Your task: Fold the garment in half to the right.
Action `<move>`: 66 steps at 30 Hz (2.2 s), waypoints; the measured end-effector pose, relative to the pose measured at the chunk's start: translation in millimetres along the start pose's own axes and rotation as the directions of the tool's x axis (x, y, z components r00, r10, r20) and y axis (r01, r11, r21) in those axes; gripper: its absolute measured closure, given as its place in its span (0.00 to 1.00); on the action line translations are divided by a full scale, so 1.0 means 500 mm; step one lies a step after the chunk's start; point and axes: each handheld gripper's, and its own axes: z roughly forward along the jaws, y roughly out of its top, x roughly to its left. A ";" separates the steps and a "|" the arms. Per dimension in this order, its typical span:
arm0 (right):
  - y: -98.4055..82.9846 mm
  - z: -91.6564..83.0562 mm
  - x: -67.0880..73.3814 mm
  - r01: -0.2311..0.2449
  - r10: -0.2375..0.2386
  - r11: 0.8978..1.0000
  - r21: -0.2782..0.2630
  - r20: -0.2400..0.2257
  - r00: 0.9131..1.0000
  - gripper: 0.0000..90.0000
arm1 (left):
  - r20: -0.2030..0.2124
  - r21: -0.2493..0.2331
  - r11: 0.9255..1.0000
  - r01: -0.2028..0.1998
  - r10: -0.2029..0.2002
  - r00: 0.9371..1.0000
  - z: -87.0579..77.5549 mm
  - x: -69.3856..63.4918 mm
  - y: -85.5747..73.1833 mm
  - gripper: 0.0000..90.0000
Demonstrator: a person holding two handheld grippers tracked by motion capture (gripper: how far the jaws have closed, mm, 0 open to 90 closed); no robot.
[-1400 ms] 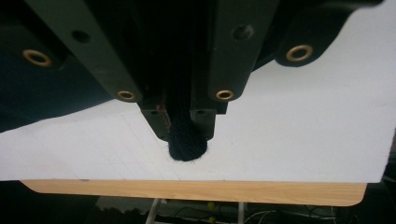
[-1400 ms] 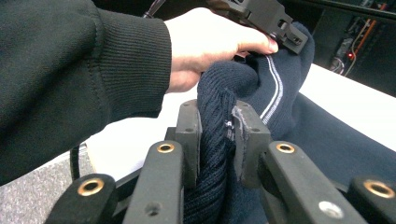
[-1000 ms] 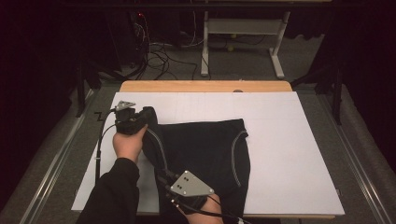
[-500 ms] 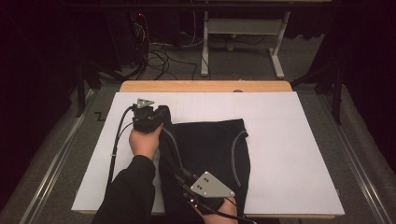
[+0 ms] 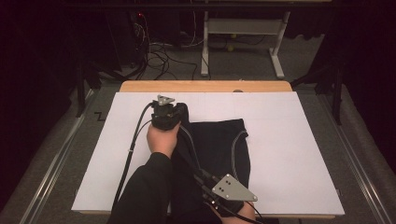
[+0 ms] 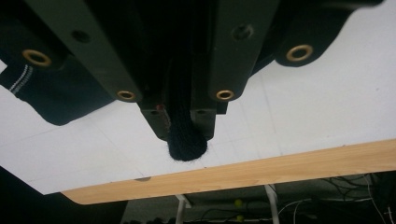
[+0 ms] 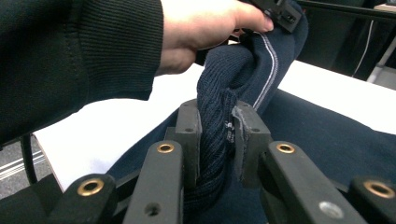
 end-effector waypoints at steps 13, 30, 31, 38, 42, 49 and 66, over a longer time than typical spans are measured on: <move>-0.034 -0.027 -0.042 -0.021 0.020 0.999 0.032 0.041 0.999 0.84 | 0.032 0.032 0.999 -0.033 0.032 0.999 0.061 -0.058 0.001 0.86; -0.064 -0.049 -0.064 -0.032 0.027 0.998 0.062 0.082 0.996 0.83 | 0.033 0.050 0.997 -0.055 0.053 0.998 0.098 -0.106 -0.004 0.85; -0.065 -0.050 -0.064 -0.031 0.026 0.998 0.063 0.084 0.996 0.83 | 0.033 0.048 0.997 -0.056 0.054 0.998 0.099 -0.108 -0.004 0.85; -0.075 -0.059 -0.069 -0.032 0.025 0.996 0.080 0.088 0.996 0.83 | 0.028 0.068 0.996 -0.055 0.054 0.998 0.110 -0.124 -0.011 0.85; -0.084 -0.065 -0.073 -0.034 0.026 0.995 0.092 0.090 0.996 0.83 | 0.037 0.071 0.996 -0.054 0.051 0.998 0.115 -0.132 -0.013 0.85; -0.099 -0.077 -0.086 -0.041 0.029 0.993 0.111 0.103 0.994 0.83 | 0.039 0.082 0.995 -0.055 0.052 0.998 0.122 -0.145 -0.013 0.85; -0.121 -0.099 -0.093 -0.049 0.033 0.987 0.151 0.110 0.993 0.80 | 0.090 0.088 0.993 -0.074 0.066 0.994 0.144 -0.183 -0.016 0.84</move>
